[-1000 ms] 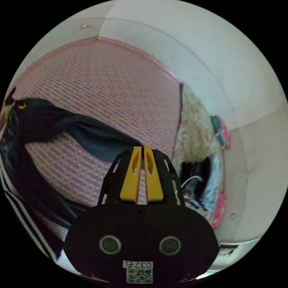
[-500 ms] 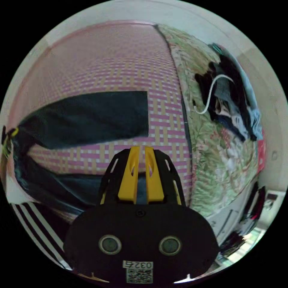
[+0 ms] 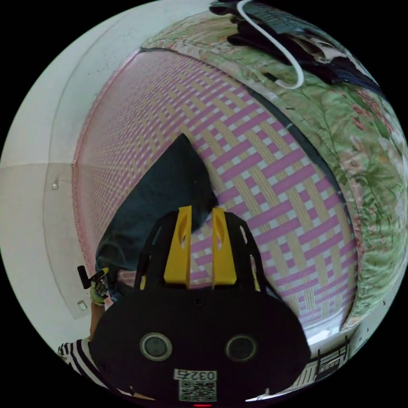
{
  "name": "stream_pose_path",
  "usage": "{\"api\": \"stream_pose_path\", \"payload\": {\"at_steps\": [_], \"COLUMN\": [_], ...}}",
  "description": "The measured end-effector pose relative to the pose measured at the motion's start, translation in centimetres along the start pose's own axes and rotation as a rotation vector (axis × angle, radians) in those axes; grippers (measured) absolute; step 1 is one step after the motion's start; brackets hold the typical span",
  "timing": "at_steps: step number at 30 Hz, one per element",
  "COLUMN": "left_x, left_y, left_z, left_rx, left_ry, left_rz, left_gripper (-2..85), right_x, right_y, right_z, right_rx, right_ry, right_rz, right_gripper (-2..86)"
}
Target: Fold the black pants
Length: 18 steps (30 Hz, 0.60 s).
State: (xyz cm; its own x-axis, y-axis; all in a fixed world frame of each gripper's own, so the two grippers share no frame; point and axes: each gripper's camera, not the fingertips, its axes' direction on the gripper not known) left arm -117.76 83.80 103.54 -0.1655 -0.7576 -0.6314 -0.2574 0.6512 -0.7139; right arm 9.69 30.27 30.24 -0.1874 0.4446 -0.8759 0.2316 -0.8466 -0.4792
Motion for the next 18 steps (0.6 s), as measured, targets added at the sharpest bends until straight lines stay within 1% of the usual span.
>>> {"api": "stream_pose_path", "payload": {"at_steps": [2, 4, 6, 7, 8, 9, 10, 11, 12, 14, 16, 18], "left_x": [-0.4, -0.4, -0.1, 0.1, 0.8, 1.6, 1.9, 2.1, 2.1, 1.9, 1.8, 0.4], "left_y": [-0.4, -0.4, -0.1, 0.0, 0.3, 0.7, 0.8, 1.0, 1.0, 1.0, 1.2, 1.5], "left_z": [0.4, 0.7, 1.2, 1.5, 2.3, 3.2, 3.5, 3.9, 4.1, 3.8, 2.3, -0.7], "left_rx": [-0.035, -0.074, -0.174, -0.213, -0.293, -0.35, -0.362, -0.371, -0.375, -0.362, -0.29, -0.145], "left_ry": [-0.045, -0.052, -0.059, -0.063, -0.086, -0.109, -0.114, -0.113, -0.113, -0.083, -0.02, 0.041], "left_rz": [-0.019, -0.009, 0.008, 0.022, 0.068, 0.115, 0.128, 0.138, 0.14, 0.138, 0.153, 0.127], "left_gripper": [-0.9, -0.9, -0.9, -0.9, -0.9, -0.9, -0.9, -0.9, -0.9, -0.9, -0.9, -0.9], "right_x": [-0.8, -1.6, -1.6, -1.2, -0.4, 0.7, 1.3, 2.7, 4.2, 5.8, 6.3, 4.6], "right_y": [-0.6, -0.9, -1.2, -1.3, -1.6, -2.2, -2.5, -3.3, -3.8, -3.4, -1.8, 0.4], "right_z": [-1.0, -3.4, -7.3, -8.1, -9.4, -9.9, -9.9, -9.1, -7.7, -7.1, -8.6, -10.4], "right_rx": [0.012, 0.084, 0.189, 0.21, 0.243, 0.24, 0.224, 0.145, 0.029, -0.035, 0.064, 0.211], "right_ry": [-0.029, -0.041, -0.046, -0.047, -0.037, -0.01, 0.005, 0.02, 0.007, 0.021, 0.101, 0.175], "right_rz": [-0.036, -0.081, -0.096, -0.089, -0.068, -0.037, -0.024, 0.008, 0.055, 0.115, 0.156, 0.086], "right_gripper": [1.1, 0.3, -0.2, -0.2, 0.0, 0.4, 0.8, 1.7, 3.7, 6.6, 7.9, 7.6]}}
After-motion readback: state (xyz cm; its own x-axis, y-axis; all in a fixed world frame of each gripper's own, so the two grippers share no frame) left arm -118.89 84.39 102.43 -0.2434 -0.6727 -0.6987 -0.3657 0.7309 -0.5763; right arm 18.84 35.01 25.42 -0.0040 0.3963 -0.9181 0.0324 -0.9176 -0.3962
